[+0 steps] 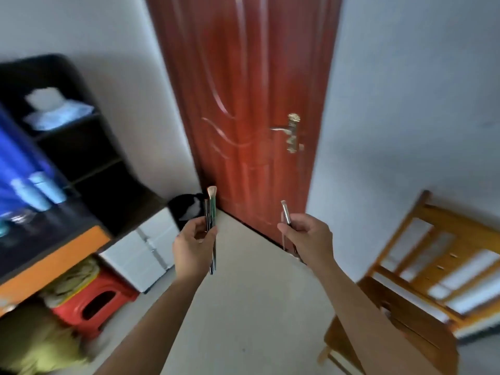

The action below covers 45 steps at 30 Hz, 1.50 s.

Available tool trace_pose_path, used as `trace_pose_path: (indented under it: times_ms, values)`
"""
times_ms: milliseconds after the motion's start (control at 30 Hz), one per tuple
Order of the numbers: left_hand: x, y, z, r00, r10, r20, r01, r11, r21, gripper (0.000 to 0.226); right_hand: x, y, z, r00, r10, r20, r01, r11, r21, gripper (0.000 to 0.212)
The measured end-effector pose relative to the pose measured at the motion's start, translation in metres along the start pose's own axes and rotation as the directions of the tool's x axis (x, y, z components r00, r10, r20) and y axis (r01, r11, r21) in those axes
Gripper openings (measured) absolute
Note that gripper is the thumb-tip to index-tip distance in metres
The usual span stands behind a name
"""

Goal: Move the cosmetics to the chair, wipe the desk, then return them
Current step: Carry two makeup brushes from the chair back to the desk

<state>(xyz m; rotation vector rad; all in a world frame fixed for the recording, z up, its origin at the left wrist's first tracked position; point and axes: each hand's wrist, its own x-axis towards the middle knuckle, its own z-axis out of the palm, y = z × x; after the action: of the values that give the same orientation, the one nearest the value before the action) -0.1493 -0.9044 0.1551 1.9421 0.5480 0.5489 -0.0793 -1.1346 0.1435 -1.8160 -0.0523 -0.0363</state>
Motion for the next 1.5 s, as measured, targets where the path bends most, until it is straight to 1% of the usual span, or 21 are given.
trace_pose_path:
  times_ms: [67,133,200,300,367,467,567,633,700,800,933,1100,1200,1300,1400,1500]
  values:
    - [0.017,-0.022,-0.079,0.995,0.006,-0.098,-0.005,1.000,0.012,0.017,-0.010,-0.032,0.074,0.996,-0.053,0.067,0.053,0.999,-0.002,0.020]
    - [0.030,-0.051,-0.164,0.977,0.000,-0.215,0.011,0.999,0.048,0.018,-0.022,-0.061,0.159,0.979,-0.112,0.173,0.115,0.993,-0.006,0.019]
    - [0.037,-0.076,-0.237,0.950,-0.013,-0.312,0.044,0.995,0.094,0.016,-0.035,-0.085,0.234,0.949,-0.155,0.275,0.156,0.988,0.016,0.021]
    - [0.037,-0.116,-0.341,0.885,-0.084,-0.458,0.137,0.987,0.083,0.015,-0.067,-0.117,0.345,0.888,-0.204,0.413,0.194,0.979,0.065,0.020]
    - [0.037,-0.136,-0.391,0.845,-0.099,-0.525,0.166,0.983,0.083,0.016,-0.086,-0.132,0.400,0.843,-0.207,0.497,0.195,0.978,0.077,0.021]
    - [0.042,-0.172,-0.450,0.785,-0.140,-0.603,0.213,0.976,0.050,0.019,-0.103,-0.145,0.480,0.754,-0.209,0.622,0.200,0.976,0.086,0.019]
    - [0.056,-0.204,-0.485,0.737,-0.184,-0.650,0.262,0.965,0.024,0.019,-0.107,-0.148,0.543,0.707,-0.210,0.676,0.207,0.975,0.086,0.019]
    - [0.072,-0.227,-0.502,0.717,-0.213,-0.664,0.293,0.956,0.009,0.020,-0.103,-0.146,0.585,0.687,-0.210,0.696,0.204,0.975,0.093,0.019]
    - [0.095,-0.246,-0.517,0.711,-0.232,-0.664,0.317,0.948,0.008,0.021,-0.095,-0.144,0.626,0.677,-0.205,0.706,0.194,0.976,0.097,0.018]
    - [0.149,-0.275,-0.543,0.704,-0.259,-0.662,0.349,0.937,0.005,0.026,-0.072,-0.146,0.695,0.661,-0.192,0.726,0.185,0.979,0.091,0.018]
    - [0.218,-0.302,-0.576,0.670,-0.347,-0.656,0.434,0.900,-0.034,0.021,-0.041,-0.158,0.771,0.626,-0.155,0.765,0.161,0.985,0.068,0.018]
    - [0.295,-0.334,-0.621,0.636,-0.378,-0.673,0.440,0.894,-0.086,0.022,-0.006,-0.187,0.865,0.610,-0.131,0.782,0.160,0.986,0.041,0.018]
    - [0.327,-0.361,-0.644,0.639,-0.397,-0.659,0.451,0.887,-0.097,0.022,0.001,-0.195,0.912,0.608,-0.113,0.786,0.170,0.985,0.011,0.022]
    - [0.361,-0.400,-0.668,0.662,-0.418,-0.622,0.462,0.881,-0.100,0.023,0.003,-0.192,0.961,0.626,-0.077,0.776,0.182,0.982,-0.049,0.022]
    - [0.388,-0.444,-0.683,0.685,-0.470,-0.557,0.504,0.857,-0.103,0.023,0.000,-0.181,0.998,0.680,-0.015,0.733,0.154,0.980,-0.124,0.022]
    - [0.409,-0.485,-0.690,0.707,-0.537,-0.459,0.570,0.818,-0.079,0.022,-0.009,-0.161,1.026,0.735,0.070,0.674,0.105,0.971,-0.216,0.020]
